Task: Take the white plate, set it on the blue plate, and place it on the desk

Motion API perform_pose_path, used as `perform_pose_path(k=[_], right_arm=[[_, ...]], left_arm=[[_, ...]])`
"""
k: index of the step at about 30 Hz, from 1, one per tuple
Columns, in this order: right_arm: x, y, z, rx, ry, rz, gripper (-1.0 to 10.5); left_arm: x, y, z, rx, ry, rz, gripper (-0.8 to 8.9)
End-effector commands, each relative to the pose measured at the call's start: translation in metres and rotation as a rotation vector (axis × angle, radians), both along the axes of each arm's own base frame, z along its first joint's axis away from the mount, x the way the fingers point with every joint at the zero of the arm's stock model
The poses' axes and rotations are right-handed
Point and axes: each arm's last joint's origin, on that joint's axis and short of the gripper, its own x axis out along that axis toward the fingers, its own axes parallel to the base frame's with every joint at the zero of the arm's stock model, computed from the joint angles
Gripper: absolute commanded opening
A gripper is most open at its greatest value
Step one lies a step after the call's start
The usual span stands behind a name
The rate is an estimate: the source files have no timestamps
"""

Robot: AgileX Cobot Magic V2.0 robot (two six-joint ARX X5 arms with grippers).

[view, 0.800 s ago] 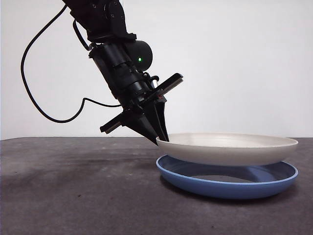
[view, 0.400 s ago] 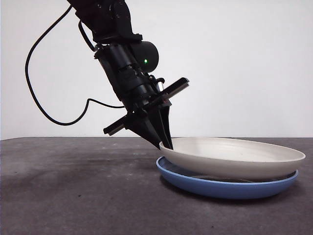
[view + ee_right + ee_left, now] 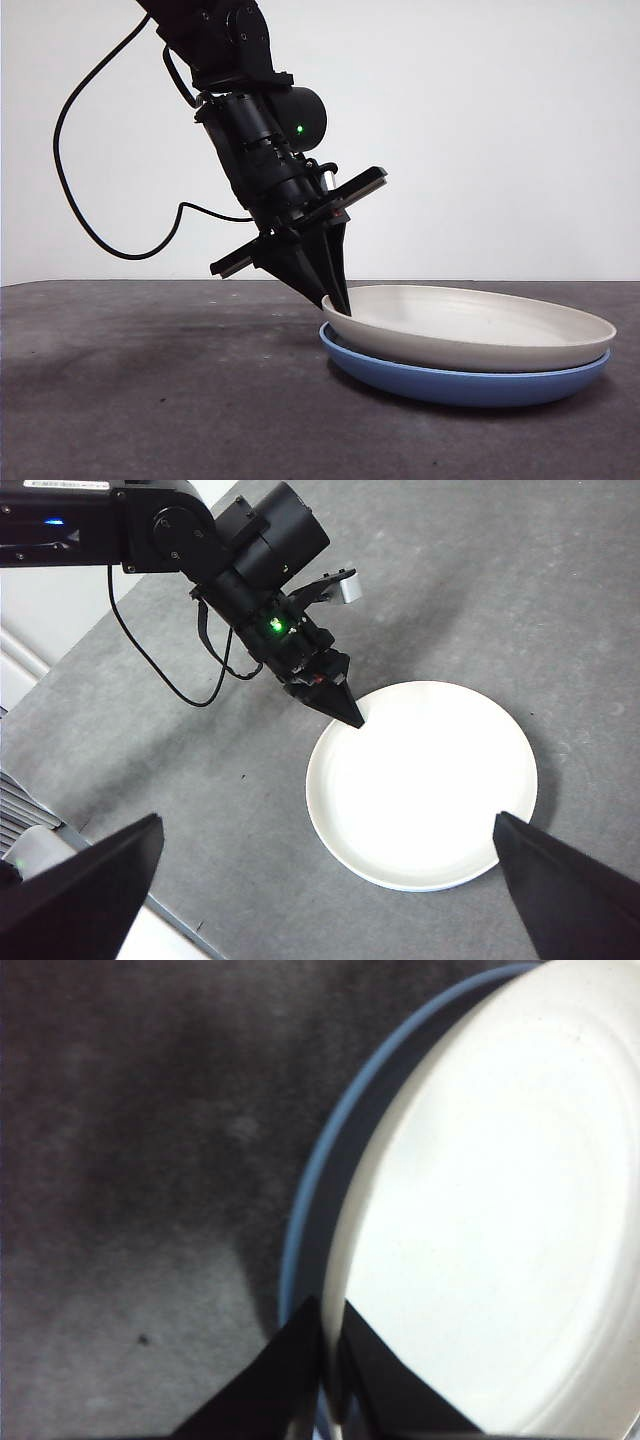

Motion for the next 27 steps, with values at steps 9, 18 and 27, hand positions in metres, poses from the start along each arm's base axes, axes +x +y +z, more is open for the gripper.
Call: perform_pose_path(k=[9, 18, 27], right_arm=[[-0.001, 0.000, 0.006, -0.005, -0.033, 0.006, 5.8], [-0.001, 0.000, 0.006, -0.004, -0.032, 0.006, 5.8], [-0.001, 0.000, 0.006, -0.005, -0.031, 0.005, 5.8]], left_arm=[[0.003, -0.006, -0.003, -0.004, -0.021, -0.037, 0.55], [0.008, -0.008, 0.012, -0.019, -0.051, -0.049, 5.38], [0.010, -0.007, 0.059, -0.014, -0.090, -0.120, 6.04]])
